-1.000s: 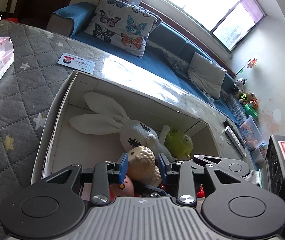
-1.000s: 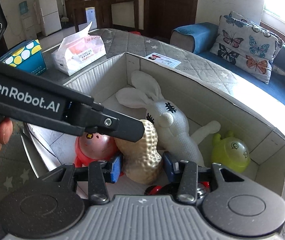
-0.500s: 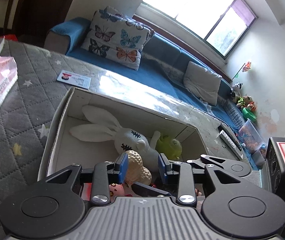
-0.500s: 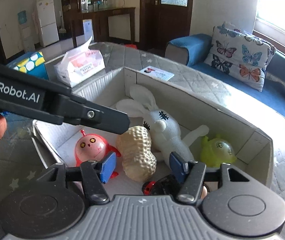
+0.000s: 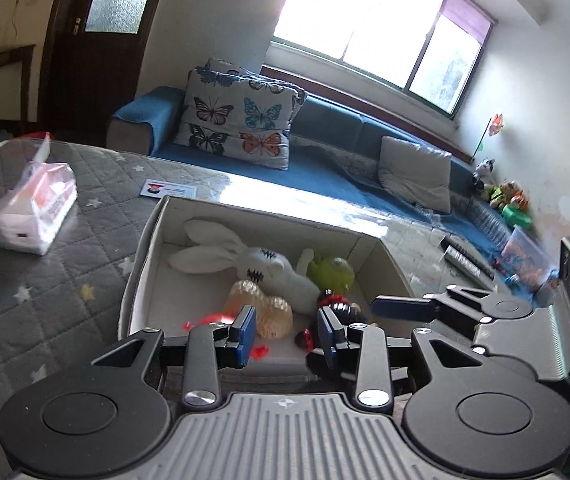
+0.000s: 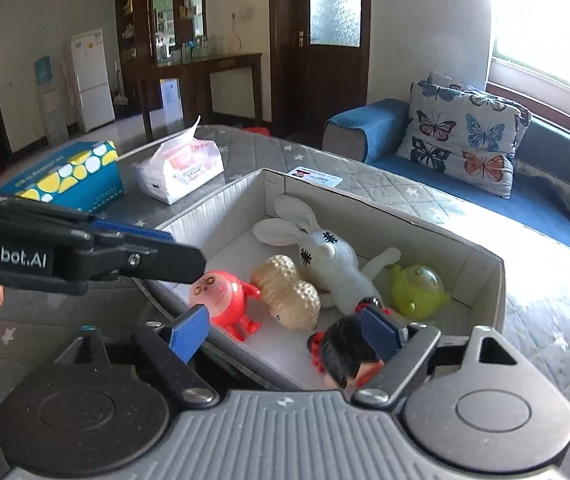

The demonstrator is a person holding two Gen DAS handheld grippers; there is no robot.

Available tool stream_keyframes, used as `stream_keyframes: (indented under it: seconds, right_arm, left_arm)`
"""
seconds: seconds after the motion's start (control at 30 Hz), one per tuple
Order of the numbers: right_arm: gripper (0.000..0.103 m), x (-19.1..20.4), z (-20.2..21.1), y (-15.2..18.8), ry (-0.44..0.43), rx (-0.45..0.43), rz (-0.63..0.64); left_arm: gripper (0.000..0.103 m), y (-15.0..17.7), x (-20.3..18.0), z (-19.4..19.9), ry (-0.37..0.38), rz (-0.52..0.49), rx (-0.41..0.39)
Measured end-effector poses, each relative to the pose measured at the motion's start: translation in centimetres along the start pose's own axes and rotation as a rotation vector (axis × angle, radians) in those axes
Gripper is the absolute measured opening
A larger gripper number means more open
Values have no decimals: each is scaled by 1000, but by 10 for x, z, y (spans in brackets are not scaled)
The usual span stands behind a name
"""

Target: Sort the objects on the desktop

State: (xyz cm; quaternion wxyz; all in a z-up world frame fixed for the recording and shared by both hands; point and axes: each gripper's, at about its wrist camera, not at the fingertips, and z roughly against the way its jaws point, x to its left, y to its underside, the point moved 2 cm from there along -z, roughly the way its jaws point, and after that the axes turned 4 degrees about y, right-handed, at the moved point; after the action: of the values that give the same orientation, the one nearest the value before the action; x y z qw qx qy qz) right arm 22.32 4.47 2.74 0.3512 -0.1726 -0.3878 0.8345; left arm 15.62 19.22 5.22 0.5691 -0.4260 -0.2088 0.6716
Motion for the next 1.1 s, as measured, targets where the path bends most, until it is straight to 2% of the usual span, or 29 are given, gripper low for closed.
stream_keyframes:
  seconds: [0.13, 0.37, 0.5, 0.67, 0.83, 0.97, 1.1]
  right_arm:
    - [90, 2, 19, 14, 4, -26, -26]
    - [103, 4, 48, 40, 42, -67, -59]
    - [103, 5, 59, 52, 66, -86, -73]
    - [103, 6, 72, 66, 95, -108, -91]
    - [103, 7, 85, 81, 123, -131, -109]
    - [103, 11, 94, 90, 150, -159, -120]
    - [103, 14, 98, 96, 144, -172, -147]
  left_arm:
    - [37, 14, -14, 16, -46, -47, -11]
    - [37, 41, -28, 35, -74, -68, -15]
    - [37, 55, -35, 44, -91, -84, -31]
    - [37, 72, -44, 46, -173, -122, -12]
    - [37, 89, -50, 51, -202, -143, -19]
    - [37, 95, -52, 57, -192, -136, -37]
    - [37, 100, -59, 60, -252, -179, -43]
